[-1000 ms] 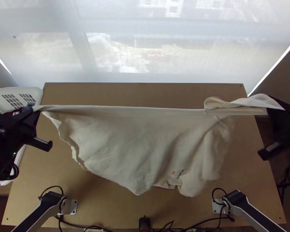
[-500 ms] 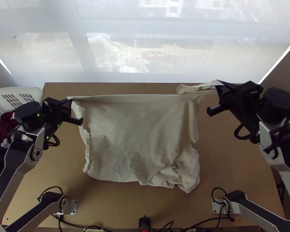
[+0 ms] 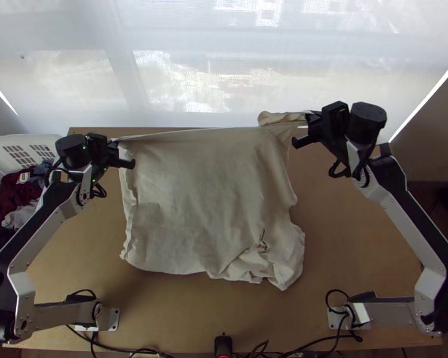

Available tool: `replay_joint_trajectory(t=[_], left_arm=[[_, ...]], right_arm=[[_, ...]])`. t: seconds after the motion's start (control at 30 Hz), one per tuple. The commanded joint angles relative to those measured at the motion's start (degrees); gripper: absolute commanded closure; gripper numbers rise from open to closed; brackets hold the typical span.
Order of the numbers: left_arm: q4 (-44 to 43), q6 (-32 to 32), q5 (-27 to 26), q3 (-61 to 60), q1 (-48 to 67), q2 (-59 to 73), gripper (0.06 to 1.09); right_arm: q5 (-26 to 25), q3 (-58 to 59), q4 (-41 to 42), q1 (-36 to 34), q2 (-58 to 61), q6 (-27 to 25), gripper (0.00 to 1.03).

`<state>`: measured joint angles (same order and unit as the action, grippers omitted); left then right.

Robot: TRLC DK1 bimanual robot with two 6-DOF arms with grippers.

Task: Fold the t-shirt

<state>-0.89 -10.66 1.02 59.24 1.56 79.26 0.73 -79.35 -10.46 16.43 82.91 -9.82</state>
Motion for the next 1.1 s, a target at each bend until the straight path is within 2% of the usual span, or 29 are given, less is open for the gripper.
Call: replay_joint_trajectory(t=[0.0,0.5,0.8,0.97,1.07], left_arm=[[-2.02,0.2,0.13,4.65,-0.24,10.03,1.05],[-3.33,0.37,0.13,13.18,2.13,25.41,1.05],[-5.71,2.66,0.3,20.56,1.43,34.82,1.05],[-5.62,3.36,1.01,24.43,0.99,38.42,1.05],[-5.62,3.36,1.09,24.43,1.07,38.69,1.05]], right_arm=[[0.15,-5.64,2.81,-2.28,11.39,-0.11,1.0],[0.32,-13.02,4.66,-3.15,25.02,0.07,1.0],[0.15,-19.53,5.62,-3.24,31.43,-0.37,1.0],[-0.2,-19.26,5.71,-2.01,34.07,-5.82,1.0],[-0.2,-19.44,7.21,-2.19,35.65,-5.73,1.0]])
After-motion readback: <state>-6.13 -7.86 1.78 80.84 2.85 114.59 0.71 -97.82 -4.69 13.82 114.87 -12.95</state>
